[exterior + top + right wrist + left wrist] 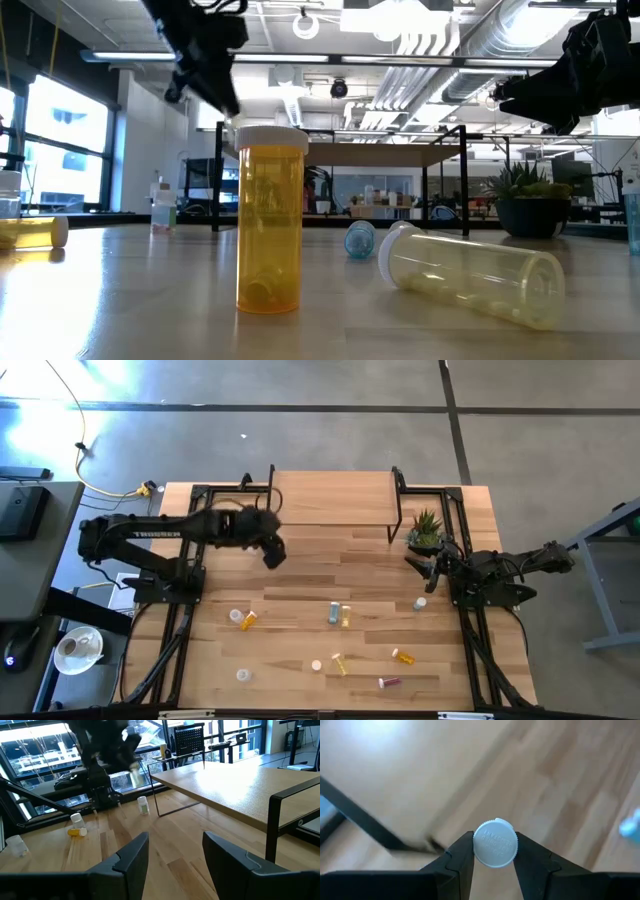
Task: Pick and place medicine bottles onto shelf by color
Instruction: Put the top left yellow pill bottle on the shelf
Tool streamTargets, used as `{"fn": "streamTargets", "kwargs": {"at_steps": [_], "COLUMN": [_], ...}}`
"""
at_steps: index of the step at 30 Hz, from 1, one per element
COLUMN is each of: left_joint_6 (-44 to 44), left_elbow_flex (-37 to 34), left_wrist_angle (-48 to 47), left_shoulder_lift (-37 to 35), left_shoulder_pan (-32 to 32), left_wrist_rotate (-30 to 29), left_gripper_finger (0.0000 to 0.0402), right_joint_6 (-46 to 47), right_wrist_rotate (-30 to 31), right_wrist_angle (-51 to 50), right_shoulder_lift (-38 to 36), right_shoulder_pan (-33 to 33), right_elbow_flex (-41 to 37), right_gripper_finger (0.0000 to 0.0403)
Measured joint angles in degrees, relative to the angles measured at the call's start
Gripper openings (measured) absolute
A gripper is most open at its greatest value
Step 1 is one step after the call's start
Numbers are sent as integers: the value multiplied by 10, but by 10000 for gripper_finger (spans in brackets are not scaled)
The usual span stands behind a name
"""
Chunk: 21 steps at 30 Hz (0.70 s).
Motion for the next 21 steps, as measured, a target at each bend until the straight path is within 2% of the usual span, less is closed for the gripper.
{"fn": "streamTargets", "kwargs": {"at_steps": [11,17,21], "left_joint_6": [151,208,220], "left_elbow_flex": [87,174,241], "left_wrist_angle": [83,79,40], "left_shoulder_lift": [3,38,86], "left_shoulder_pan": [154,238,285], "left_wrist_rotate": [9,73,99], "left_gripper_finger": [109,109,109], "right_joint_6": [0,0,0], "right_wrist_rotate": [0,0,0], "right_wrist_angle": [0,0,0], "right_shoulder_lift": [0,0,0], "right_shoulder_pan": [0,0,0], "right_elbow_flex": [0,0,0], "right_gripper_finger": [177,177,177]}}
